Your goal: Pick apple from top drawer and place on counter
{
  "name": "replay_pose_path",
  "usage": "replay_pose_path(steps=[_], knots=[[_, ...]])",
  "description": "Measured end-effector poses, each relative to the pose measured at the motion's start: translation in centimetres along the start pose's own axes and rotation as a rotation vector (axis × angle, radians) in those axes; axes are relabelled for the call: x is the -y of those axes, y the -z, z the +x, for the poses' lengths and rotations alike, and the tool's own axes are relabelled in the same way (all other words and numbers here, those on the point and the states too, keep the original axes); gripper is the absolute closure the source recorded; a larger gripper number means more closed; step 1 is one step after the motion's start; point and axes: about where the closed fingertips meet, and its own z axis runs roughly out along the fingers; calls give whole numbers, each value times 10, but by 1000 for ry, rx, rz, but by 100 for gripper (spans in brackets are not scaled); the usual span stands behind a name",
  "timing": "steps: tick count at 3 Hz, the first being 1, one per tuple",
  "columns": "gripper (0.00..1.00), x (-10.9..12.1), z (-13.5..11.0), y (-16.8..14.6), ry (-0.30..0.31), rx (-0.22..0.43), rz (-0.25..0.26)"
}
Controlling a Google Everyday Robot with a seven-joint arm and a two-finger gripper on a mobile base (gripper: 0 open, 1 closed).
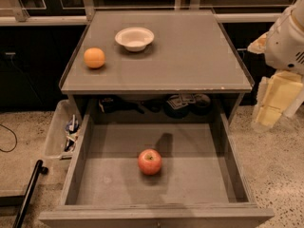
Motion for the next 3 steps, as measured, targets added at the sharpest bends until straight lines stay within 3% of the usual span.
replay_pose_path(steps=[2,3], knots=[[0,-34,15,-103,-41,52,-174],[0,-62,-8,-153,-5,134,-229]])
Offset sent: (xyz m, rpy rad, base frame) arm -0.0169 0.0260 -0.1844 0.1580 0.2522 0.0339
